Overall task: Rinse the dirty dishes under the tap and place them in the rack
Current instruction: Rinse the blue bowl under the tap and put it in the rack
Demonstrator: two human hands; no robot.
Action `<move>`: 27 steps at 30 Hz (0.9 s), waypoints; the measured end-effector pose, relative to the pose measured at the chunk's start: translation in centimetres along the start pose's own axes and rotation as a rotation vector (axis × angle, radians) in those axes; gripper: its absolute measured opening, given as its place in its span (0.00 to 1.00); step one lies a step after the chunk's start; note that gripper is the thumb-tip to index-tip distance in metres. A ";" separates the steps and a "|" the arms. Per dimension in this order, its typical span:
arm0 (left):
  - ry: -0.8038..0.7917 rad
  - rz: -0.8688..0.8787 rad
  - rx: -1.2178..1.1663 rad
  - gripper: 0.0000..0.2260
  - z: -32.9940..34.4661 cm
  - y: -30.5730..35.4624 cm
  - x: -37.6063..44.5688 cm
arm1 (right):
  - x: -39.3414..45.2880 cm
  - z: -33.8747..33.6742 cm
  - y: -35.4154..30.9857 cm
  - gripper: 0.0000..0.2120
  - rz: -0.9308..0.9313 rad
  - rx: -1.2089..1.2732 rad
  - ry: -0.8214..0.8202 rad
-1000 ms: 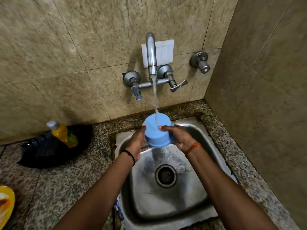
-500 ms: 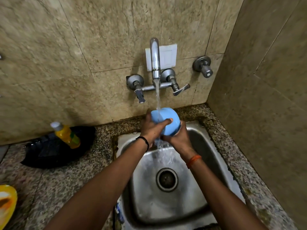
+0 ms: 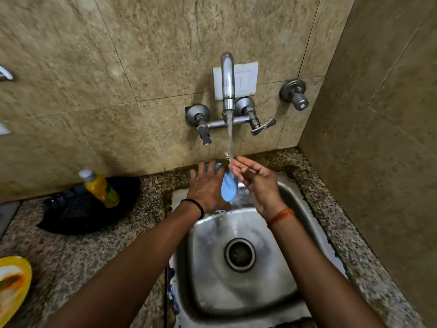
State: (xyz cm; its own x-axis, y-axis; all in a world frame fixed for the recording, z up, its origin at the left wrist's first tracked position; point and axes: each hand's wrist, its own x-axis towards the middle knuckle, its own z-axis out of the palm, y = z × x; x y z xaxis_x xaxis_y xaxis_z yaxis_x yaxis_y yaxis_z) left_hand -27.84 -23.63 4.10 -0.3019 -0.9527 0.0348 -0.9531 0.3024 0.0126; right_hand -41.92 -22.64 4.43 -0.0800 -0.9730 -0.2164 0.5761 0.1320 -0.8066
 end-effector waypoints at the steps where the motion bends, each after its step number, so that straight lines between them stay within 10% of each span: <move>1: -0.011 0.017 0.010 0.48 0.1 -0.2 -0.3 | -0.1 0.8 0.0 0.11 0.035 0.051 -0.051; 7: -0.069 0.062 -0.025 0.47 0.8 -1.2 -1.8 | 0.2 3.8 0.1 0.03 0.220 -0.117 -0.128; 15: -0.090 0.117 -0.033 0.44 0.9 -1.4 -2.8 | 1.8 4.3 0.2 0.26 0.327 -0.088 -0.180; 27: -0.132 0.145 -0.105 0.47 0.8 -1.0 -2.4 | 1.5 1.9 -3.9 0.11 0.142 -0.721 -0.284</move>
State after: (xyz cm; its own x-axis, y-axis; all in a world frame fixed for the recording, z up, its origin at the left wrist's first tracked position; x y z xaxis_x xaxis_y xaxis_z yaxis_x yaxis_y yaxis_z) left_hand -26.18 -21.72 3.20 -0.4422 -0.8926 -0.0876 -0.8942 0.4310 0.1212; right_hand -42.74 -24.95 8.33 0.2220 -0.9358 -0.2738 -0.1128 0.2543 -0.9605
